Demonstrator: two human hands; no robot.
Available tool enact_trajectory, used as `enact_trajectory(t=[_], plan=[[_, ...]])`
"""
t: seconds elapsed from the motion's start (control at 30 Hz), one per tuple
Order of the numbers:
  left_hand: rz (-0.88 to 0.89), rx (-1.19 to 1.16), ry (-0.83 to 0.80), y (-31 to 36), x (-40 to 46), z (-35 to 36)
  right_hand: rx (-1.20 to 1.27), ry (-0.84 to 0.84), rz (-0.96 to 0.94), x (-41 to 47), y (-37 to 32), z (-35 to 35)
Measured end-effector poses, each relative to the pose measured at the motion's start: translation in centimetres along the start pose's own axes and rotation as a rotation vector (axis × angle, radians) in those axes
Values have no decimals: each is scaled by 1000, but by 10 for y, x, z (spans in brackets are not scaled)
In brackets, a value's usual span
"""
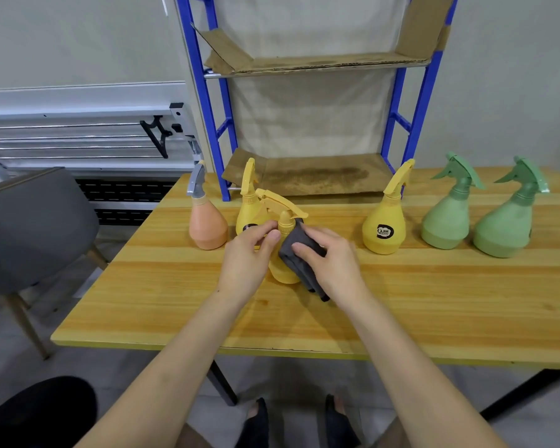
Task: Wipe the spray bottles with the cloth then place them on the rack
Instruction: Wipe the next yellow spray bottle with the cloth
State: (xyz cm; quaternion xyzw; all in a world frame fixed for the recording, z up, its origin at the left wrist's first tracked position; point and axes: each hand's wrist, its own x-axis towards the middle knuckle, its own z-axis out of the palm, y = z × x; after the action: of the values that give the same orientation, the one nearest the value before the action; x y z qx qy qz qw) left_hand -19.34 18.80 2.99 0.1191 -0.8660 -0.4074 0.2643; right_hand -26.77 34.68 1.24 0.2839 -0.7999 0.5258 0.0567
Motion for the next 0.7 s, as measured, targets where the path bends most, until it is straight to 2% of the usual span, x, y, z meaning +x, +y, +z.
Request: enact_trajectory(t=[0.27,0.43,0.53,0.7], plan=[[-7,1,26,9,2,0,-196,-35,72,-30,26,1],[-2,66,10,10,7,0,-69,46,110,-32,18,5],[28,99,-27,13,8,-2,3,91,71,-22,0,4],[48,128,-117,4,14,-9,39,8,69,-8,-16,10]])
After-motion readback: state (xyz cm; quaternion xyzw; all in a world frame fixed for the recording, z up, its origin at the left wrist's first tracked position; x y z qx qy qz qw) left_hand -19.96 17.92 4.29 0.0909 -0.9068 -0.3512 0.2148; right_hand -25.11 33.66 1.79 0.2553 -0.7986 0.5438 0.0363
